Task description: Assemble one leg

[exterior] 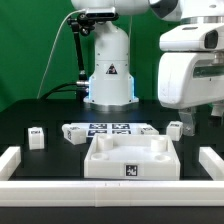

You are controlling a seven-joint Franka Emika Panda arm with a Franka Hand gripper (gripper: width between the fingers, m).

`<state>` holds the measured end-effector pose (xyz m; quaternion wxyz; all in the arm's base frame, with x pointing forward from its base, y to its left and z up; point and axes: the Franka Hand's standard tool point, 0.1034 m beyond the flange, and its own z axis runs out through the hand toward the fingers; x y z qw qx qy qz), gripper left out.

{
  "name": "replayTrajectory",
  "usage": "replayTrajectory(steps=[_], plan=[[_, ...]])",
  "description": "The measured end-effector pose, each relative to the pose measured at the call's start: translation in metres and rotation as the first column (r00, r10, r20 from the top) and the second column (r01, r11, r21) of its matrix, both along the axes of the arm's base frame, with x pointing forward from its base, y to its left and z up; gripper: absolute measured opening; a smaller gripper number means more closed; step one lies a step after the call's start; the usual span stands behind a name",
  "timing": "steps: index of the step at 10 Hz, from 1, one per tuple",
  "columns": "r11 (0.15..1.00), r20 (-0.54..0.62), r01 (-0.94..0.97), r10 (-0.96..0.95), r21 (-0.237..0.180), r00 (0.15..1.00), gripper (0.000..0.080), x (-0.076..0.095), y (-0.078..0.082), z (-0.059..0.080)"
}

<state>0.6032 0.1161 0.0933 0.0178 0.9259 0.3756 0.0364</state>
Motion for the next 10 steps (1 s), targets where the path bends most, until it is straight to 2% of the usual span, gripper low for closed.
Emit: replayTrajectory(steps=[2,3,4,7,10], plan=[[1.0,0.001,-0.006,0.006,0.0,1.0,0.0649,0.0,0.0,0.0],[0.997,0.027,-0.082,0.082,0.002,0.996,0.0649,-0.006,0.0,-0.007],[0.983,0.04,-0.185,0.185,-0.006,0.982,0.0649,-0.02,-0.003,-0.016],[0.917,-0.051,-0.398,0.396,-0.03,0.917,0.0649,-0.037,-0.014,-0.023],[0.901,-0.061,-0.434,0.431,-0.03,0.9,0.0649,-0.039,-0.02,-0.025]])
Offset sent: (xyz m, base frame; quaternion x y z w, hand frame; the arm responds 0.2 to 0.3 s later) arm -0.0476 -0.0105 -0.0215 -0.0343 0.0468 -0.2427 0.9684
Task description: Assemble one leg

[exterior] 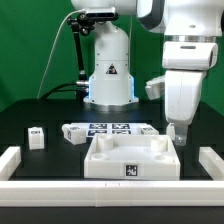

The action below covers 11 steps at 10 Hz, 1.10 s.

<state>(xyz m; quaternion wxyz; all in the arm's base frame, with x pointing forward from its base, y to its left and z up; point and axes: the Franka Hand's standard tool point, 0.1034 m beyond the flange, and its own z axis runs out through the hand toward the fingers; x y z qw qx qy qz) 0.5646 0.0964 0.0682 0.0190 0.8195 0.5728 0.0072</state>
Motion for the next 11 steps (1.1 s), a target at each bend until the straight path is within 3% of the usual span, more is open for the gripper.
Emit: replayTrajectory(steps=[3,5,7,11], plan=[[0.996,0.006,-0.086,0.086,-0.004,0.996,0.0649,-0.006,-0.006,-0.005],[0.984,-0.029,-0.18,0.18,-0.01,0.983,0.0649,-0.029,-0.025,-0.009],[0.977,-0.036,-0.213,0.212,-0.009,0.977,0.0649,-0.038,-0.048,-0.01],[0.978,-0.037,-0.207,0.206,-0.008,0.978,0.0649,-0.038,-0.046,-0.011]])
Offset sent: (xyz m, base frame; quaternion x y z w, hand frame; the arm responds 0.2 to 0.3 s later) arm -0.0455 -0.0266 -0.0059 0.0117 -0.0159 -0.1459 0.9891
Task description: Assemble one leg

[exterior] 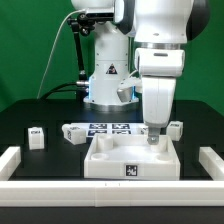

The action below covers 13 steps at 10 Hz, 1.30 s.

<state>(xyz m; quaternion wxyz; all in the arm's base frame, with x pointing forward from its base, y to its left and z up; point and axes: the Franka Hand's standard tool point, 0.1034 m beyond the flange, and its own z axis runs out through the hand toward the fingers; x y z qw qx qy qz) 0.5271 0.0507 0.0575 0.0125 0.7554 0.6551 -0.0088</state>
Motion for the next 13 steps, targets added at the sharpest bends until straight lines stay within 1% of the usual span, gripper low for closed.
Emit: replayTrajectory(steps=[1,2,3,4,5,7,10,12,13], plan=[[1.0,-0.001,0.0,0.0,0.0,1.0,0.0649,-0.001,-0.001,0.0],[1.0,-0.001,0.0,0.0,0.002,1.0,0.0649,-0.008,-0.005,-0.005],[1.0,-0.013,0.004,-0.004,0.002,1.0,0.0649,-0.022,-0.011,-0.011],[1.0,-0.028,0.012,-0.012,0.0,1.0,0.0649,-0.035,-0.017,-0.012],[1.0,-0.036,0.018,-0.018,-0.002,0.999,0.0649,-0.044,-0.022,-0.013],[1.0,-0.063,0.031,-0.031,-0.004,0.998,0.0649,-0.063,-0.037,-0.019],[0.999,-0.069,0.032,-0.032,-0.003,0.997,0.0649,-0.065,-0.037,-0.022],[0.999,-0.074,-0.038,0.038,0.007,0.996,0.0649,-0.073,-0.039,-0.031],[0.997,-0.075,-0.082,0.082,0.014,0.994,0.0649,-0.082,-0.038,-0.035]])
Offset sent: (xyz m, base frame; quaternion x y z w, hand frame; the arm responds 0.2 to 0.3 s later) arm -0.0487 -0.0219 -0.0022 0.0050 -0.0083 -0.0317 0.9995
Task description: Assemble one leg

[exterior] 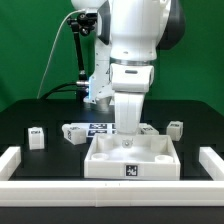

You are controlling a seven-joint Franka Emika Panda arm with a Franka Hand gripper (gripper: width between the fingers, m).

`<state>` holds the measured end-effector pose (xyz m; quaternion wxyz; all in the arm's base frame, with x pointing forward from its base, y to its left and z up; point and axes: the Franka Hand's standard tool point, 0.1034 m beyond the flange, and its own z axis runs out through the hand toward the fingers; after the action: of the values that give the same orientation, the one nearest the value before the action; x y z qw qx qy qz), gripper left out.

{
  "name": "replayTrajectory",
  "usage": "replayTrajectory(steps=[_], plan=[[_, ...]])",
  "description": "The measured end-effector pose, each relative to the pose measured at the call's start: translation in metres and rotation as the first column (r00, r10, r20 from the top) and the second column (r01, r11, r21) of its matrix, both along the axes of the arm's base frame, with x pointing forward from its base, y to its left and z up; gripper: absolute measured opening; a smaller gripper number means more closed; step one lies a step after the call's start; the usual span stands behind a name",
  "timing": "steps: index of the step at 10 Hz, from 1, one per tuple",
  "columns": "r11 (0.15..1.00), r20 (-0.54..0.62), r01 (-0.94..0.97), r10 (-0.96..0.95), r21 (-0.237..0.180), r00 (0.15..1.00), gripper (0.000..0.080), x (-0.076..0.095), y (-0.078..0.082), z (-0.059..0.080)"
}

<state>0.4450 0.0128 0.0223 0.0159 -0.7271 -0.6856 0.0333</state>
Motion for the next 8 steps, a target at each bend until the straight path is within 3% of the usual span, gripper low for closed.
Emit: replayTrajectory(steps=[3,7,8], plan=[[1.0,-0.016,-0.01,0.01,0.005,1.0,0.0649,-0.013,-0.005,-0.008],[1.0,-0.027,-0.003,0.003,0.007,1.0,0.0637,-0.015,-0.006,-0.015],[1.0,-0.028,-0.003,0.003,0.007,1.0,0.0464,-0.015,-0.006,-0.015]])
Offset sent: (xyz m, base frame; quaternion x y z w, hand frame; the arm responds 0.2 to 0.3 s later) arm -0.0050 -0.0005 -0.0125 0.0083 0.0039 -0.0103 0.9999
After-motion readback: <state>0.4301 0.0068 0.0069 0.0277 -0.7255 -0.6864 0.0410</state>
